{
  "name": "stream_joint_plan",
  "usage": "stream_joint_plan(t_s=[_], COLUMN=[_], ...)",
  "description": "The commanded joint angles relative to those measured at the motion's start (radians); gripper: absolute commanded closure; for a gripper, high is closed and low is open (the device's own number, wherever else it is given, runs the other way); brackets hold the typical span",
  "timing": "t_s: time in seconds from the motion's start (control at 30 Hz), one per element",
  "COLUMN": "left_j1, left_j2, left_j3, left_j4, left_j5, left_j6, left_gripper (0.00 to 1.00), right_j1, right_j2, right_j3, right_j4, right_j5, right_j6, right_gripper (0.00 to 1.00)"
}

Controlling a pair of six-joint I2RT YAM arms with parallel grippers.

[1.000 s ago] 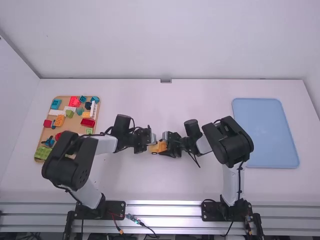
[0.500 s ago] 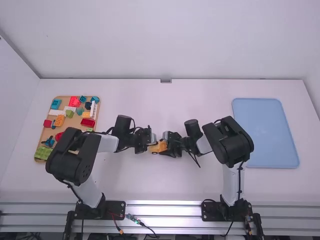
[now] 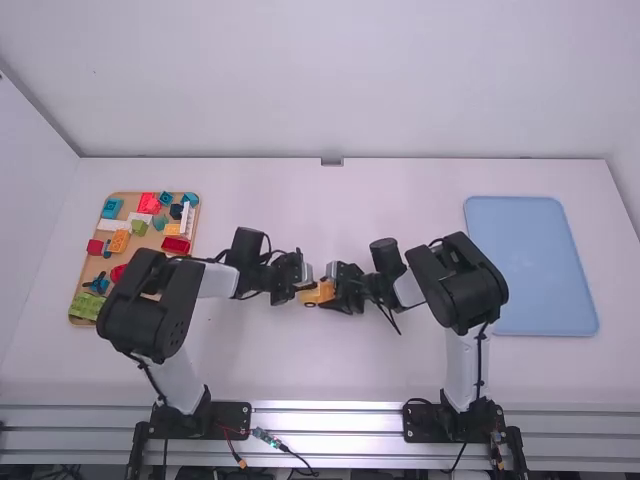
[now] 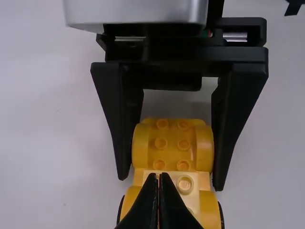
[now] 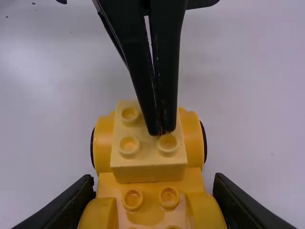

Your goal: Assemble lego blocks to make yellow taxi

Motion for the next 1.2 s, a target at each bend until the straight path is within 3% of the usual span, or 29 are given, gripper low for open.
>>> stream_joint_plan(t_s=[0.0, 0.17, 0.43, 0.7, 0.87, 0.9, 0.97, 1.07, 1.1, 1.13, 1.17], left_j1=[-0.008, -0.008, 0.006, 0.055, 0.092, 0.105, 0.121, 0.131, 0.129, 0.130, 0.132], left_j2=[0.077, 0.077, 0.035, -0.220, -0.350, -0.381, -0.420, -0.450, -0.455, -0.455, -0.455], left_j3=[-0.049, -0.049, -0.017, 0.052, 0.053, 0.051, 0.052, 0.052, 0.052, 0.052, 0.052], left_j4=[-0.057, -0.088, -0.080, -0.189, -0.165, -0.154, -0.152, -0.159, -0.157, -0.154, -0.151], left_j5=[-0.221, -0.294, -0.106, -0.051, -0.121, -0.170, -0.255, -0.348, -0.384, -0.395, -0.412], left_j6=[-0.002, -0.030, 0.006, -0.017, -0.107, -0.145, -0.200, -0.247, -0.261, -0.267, -0.267], left_gripper=[0.98, 0.98, 0.98, 0.99, 0.98, 0.95, 0.60, 0.53, 0.39, 0.30, 0.13], right_j1=[-0.004, -0.005, -0.011, -0.011, -0.010, -0.010, -0.010, -0.010, -0.010, -0.010, -0.010], right_j2=[0.011, 0.011, 0.011, 0.011, 0.011, 0.011, 0.011, 0.011, 0.011, 0.011, 0.011], right_j3=[0.000, 0.012, 0.009, 0.009, 0.010, 0.010, 0.010, 0.009, 0.009, 0.009, 0.009], right_j4=[-0.005, -0.012, -0.011, -0.013, -0.015, -0.015, -0.015, -0.016, -0.016, -0.016, -0.018], right_j5=[0.011, 0.008, 0.011, 0.013, 0.013, 0.013, 0.013, 0.013, 0.013, 0.013, 0.013], right_j6=[0.009, 0.010, 0.010, 0.010, 0.009, 0.009, 0.010, 0.010, 0.010, 0.010, 0.009], right_gripper=[0.56, 0.56, 0.56, 0.55, 0.51, 0.48, 0.44, 0.34, 0.28, 0.26, 0.21])
